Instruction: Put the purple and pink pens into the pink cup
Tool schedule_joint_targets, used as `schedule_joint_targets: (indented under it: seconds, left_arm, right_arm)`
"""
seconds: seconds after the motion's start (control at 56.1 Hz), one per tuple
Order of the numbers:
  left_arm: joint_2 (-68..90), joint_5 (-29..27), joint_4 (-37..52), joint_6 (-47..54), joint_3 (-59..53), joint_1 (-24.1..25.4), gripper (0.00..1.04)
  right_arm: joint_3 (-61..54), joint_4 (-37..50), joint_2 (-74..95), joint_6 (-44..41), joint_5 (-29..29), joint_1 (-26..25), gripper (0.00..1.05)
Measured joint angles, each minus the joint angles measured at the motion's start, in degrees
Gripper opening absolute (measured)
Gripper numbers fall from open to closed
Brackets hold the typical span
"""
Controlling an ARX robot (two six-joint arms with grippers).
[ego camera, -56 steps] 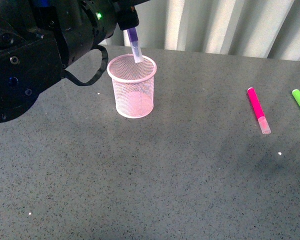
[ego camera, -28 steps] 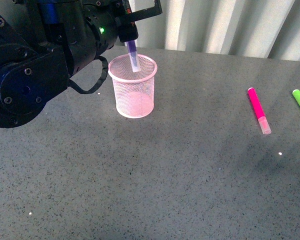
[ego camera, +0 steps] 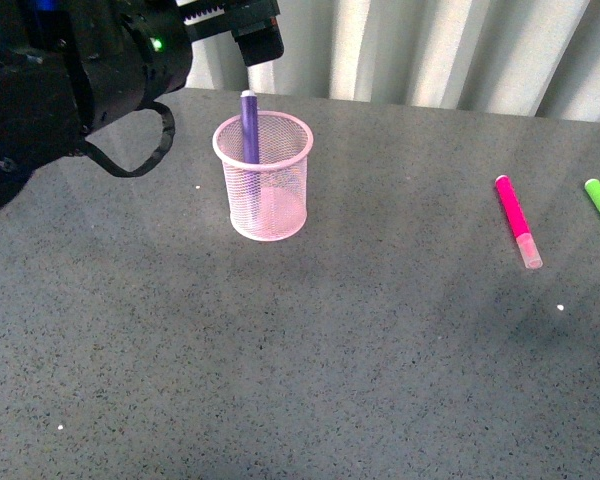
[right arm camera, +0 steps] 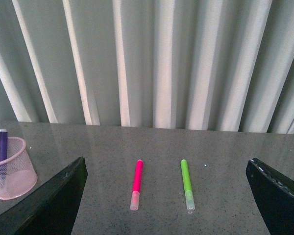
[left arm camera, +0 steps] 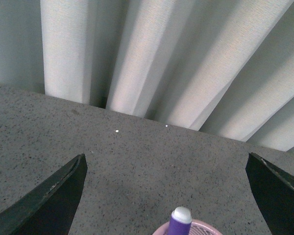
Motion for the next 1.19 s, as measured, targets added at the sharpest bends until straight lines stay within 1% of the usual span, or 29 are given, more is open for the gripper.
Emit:
schedule_joint_targets:
  seconds: [0.053,0.107,0.16,0.214,0.249,0.285,0.374,0.499,0.534,0.57,0.588,0.606,0.659,0.695,0.73,0.802,0.873,0.944,1.015,1.069,1.194]
  left_arm:
    - [-2.19,0.52,-1.81,0.04,-1.25,0.28,0.98]
    - [-5.46,1.09,-5.77,0.76,-2.54,0.46,0.98]
    - [-10.47,3.50,-13.27,3.02,-3.80,0.70,0.98]
    - [-12.92,3.72,-18.34,4.68,-4.24,0.79,0.98]
    - [-15.39,4.22,-23.23,6.51,-4.70,0.81,0.98]
    - [-17.05,4.57,-25.83,8.02,-5.40,0.81,0.98]
    - [-18.99,4.68,-27.65,10.36,-6.29,0.81,0.98]
    - [-19.28,4.72,-27.67,11.50,-6.32,0.83,0.98]
    - [-19.02,3.78,-26.84,12.33,-6.58,0.79,0.97]
    - [-18.36,-0.98,-18.36,14.03,-9.14,0.81,0.91]
    - [-18.25,-2.08,-15.89,14.23,-9.97,0.87,0.89]
    - [-18.21,-3.85,-11.34,15.10,-11.78,1.01,0.85]
    - [-18.58,-4.57,-3.43,15.91,-15.63,1.55,0.78]
    - [-19.63,-4.50,2.40,16.59,-19.10,2.38,0.71]
    - [-20.85,-4.26,5.33,16.85,-21.38,3.08,0.66]
    - [-24.11,-3.37,7.85,17.22,-25.07,4.44,0.55]
    - [-27.06,-1.99,11.87,17.42,-30.25,6.32,0.39]
    - [-29.51,-0.61,11.85,17.49,-34.53,7.56,0.24]
    - [-31.93,0.55,11.43,17.62,-37.03,8.37,0.13]
    - [-34.93,1.36,10.82,17.66,-39.04,9.09,0.03]
    - [-43.30,3.34,7.63,18.03,-44.09,11.34,0.04]
  right_arm:
    - [0.00,0.00,0.00,0.00,0.00,0.00,0.98]
    - [0.00,0.00,0.00,0.00,0.00,0.00,0.98]
    - [0.00,0.00,0.00,0.00,0.00,0.00,0.98]
    - [0.00,0.00,0.00,0.00,0.00,0.00,0.98]
    - [0.00,0.00,0.00,0.00,0.00,0.00,0.98]
    - [0.00,0.00,0.00,0.00,0.00,0.00,0.98]
    - [0.00,0.00,0.00,0.00,0.02,0.00,0.98]
    - [0.00,0.00,0.00,0.00,0.00,0.00,0.98]
    - [0.00,0.00,0.00,0.00,0.02,0.00,0.98]
    - [0.00,0.00,0.00,0.00,0.00,0.00,0.98]
    - [0.00,0.00,0.00,0.00,0.00,0.00,0.98]
    - [0.00,0.00,0.00,0.00,0.00,0.00,0.98]
    - [0.00,0.00,0.00,0.00,0.00,0.00,0.98]
    - [0.00,0.00,0.00,0.00,0.04,0.00,0.98]
    - [0.00,0.00,0.00,0.00,0.04,0.00,0.98]
    - [0.00,0.00,0.00,0.00,0.02,0.00,0.98]
    - [0.00,0.00,0.00,0.00,0.00,0.00,0.98]
    - [0.00,0.00,0.00,0.00,0.00,0.00,0.98]
    - [0.00,0.00,0.00,0.00,0.02,0.00,0.98]
    - [0.00,0.00,0.00,0.00,0.00,0.00,0.98]
    - [0.00,0.00,0.00,0.00,0.00,0.00,0.98]
